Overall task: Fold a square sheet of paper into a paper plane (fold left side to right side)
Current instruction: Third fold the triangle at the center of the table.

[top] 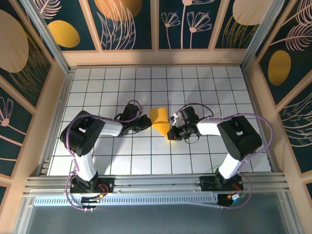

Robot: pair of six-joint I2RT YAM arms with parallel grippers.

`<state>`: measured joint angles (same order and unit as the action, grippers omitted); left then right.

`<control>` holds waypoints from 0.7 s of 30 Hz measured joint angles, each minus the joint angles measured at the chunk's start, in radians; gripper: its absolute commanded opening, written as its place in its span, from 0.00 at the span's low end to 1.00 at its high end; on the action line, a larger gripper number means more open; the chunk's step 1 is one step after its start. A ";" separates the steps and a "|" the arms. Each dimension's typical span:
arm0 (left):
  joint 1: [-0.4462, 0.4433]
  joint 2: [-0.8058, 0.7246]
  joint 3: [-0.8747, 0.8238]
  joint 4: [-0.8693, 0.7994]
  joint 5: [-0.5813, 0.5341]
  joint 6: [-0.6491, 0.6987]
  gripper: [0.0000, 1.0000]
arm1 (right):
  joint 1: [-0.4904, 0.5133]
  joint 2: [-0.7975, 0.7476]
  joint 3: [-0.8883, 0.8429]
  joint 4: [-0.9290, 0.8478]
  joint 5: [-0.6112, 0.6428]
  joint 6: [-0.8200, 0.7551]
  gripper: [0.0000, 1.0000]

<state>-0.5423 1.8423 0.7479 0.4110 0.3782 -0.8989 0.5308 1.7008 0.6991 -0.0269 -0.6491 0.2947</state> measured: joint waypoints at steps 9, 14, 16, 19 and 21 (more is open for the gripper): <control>0.032 -0.114 -0.035 -0.104 -0.075 0.056 0.00 | 0.000 -0.001 0.001 0.000 -0.001 0.000 0.00; -0.043 -0.198 -0.023 -0.117 -0.069 0.072 0.00 | 0.000 -0.001 0.001 0.000 0.000 0.000 0.00; -0.091 -0.182 -0.005 -0.111 -0.053 0.071 0.00 | 0.000 -0.001 0.001 0.000 -0.001 0.000 0.00; -0.160 -0.114 0.039 -0.086 -0.021 0.063 0.00 | 0.000 -0.001 0.001 0.000 -0.001 0.001 0.00; -0.188 -0.061 0.068 -0.074 -0.008 0.060 0.00 | 0.000 -0.001 0.001 -0.001 -0.001 0.001 0.00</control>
<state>-0.7303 1.7809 0.8154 0.3367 0.3702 -0.8394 0.5312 1.7000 0.6998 -0.0277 -0.6498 0.2955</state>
